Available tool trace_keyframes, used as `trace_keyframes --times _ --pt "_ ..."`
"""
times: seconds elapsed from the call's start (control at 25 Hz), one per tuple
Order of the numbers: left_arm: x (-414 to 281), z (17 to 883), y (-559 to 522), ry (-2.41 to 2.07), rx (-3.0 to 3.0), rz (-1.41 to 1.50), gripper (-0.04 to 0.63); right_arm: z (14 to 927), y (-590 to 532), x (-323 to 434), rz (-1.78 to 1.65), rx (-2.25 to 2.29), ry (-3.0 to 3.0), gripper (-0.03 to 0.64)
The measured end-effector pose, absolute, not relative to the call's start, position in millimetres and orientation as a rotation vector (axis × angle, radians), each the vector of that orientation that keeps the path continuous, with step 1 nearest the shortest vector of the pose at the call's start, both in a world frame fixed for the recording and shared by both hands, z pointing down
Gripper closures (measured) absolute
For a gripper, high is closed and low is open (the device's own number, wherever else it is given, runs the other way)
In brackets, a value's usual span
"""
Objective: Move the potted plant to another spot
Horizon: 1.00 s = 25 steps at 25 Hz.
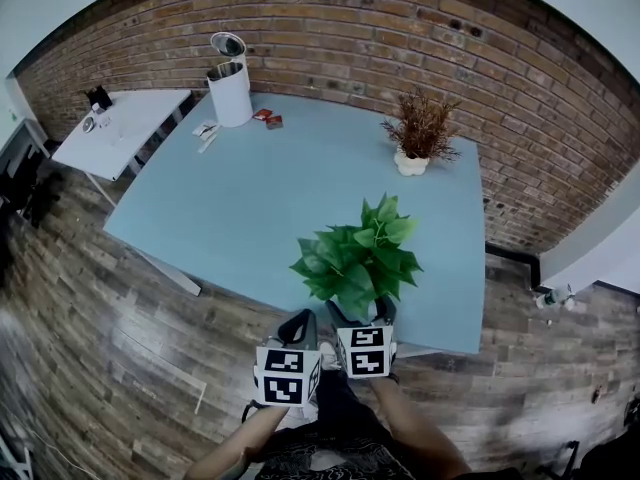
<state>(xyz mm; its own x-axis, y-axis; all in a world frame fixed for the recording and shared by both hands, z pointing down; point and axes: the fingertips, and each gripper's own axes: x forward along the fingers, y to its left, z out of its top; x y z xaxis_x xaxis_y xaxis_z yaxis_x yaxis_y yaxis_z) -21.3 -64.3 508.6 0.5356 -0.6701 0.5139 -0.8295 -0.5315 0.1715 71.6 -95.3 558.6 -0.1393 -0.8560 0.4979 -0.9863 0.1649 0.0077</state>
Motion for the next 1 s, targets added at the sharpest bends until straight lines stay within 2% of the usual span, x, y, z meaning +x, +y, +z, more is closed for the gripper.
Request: trace_keyframes --times 0.44,1.0 --pt "-22.3 511.9 -79.8 -1.245 2.358 0.56 0.597 576.8 -113.8 78.1 0.52 1.73 -2.012 0.152" --pt "-20.2 512.5 -94.2 -1.255 2.355 0.558 0.597 585.0 -126.1 77.7 0.59 1.681 -1.988 0.166"
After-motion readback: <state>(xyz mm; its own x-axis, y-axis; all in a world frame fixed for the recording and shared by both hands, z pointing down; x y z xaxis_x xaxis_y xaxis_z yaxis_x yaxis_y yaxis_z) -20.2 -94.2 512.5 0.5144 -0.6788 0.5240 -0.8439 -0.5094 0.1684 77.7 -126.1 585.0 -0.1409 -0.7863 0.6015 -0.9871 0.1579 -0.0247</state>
